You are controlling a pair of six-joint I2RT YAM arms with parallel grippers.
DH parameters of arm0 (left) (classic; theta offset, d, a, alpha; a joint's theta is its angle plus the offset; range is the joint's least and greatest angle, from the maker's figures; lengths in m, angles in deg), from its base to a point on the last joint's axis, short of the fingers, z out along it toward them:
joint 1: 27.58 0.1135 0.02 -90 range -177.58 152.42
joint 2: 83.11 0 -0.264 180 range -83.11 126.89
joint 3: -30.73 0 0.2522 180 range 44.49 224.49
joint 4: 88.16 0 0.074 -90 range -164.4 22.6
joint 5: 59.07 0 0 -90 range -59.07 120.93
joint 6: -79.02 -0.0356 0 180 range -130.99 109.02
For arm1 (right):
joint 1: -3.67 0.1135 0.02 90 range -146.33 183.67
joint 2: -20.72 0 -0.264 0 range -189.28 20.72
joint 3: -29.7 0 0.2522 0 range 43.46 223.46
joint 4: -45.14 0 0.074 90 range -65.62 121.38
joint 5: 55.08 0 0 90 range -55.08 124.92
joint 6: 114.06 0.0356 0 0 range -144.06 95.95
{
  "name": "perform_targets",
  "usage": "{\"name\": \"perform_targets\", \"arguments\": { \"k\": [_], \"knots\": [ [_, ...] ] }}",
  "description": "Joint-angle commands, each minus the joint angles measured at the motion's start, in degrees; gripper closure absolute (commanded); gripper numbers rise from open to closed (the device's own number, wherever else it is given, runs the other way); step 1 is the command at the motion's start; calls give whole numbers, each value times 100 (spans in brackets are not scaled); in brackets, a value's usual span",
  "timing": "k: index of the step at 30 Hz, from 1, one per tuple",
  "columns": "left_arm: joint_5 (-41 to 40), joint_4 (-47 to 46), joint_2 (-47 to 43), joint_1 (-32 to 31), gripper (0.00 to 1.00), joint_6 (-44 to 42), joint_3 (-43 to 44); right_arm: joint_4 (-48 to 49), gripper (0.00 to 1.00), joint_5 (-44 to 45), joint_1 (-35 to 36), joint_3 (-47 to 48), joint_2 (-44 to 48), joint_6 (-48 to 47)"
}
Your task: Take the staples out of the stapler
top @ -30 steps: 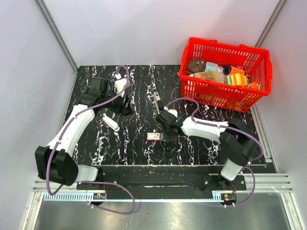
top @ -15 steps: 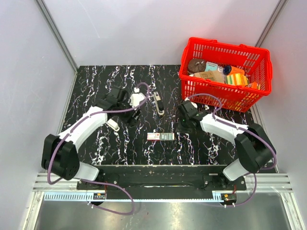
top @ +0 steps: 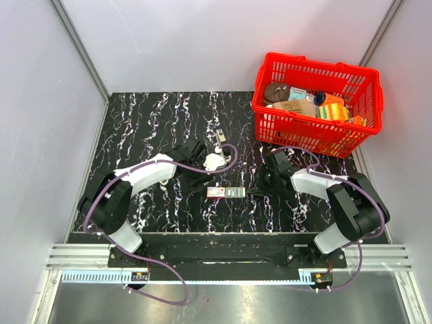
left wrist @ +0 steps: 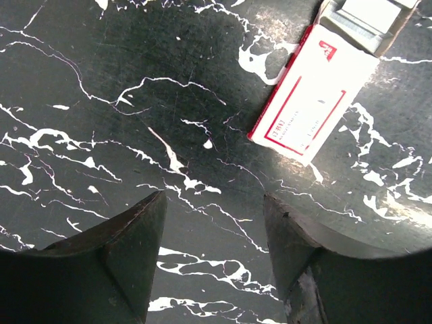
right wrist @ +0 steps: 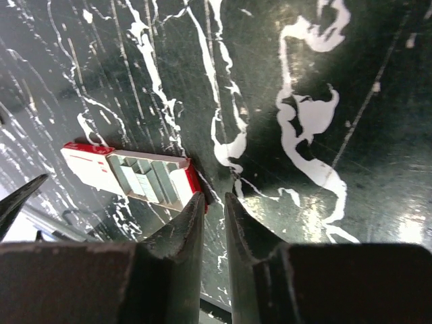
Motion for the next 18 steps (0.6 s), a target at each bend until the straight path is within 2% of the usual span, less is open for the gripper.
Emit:
{"name": "perform_targets", "arguments": {
  "k": [1, 9, 18],
  "knots": [
    [-346, -413, 122, -111, 37, -194, -30, 563, 77, -496, -86, -57, -76, 184],
    [-513, -747, 289, -270, 37, -150, -232, 1143, 79, -927, -226, -294, -208, 501],
    [-557, -827, 377, -419, 38, -115, -206, 1152, 83, -971, -226, -286, -340, 483]
  ]
}}
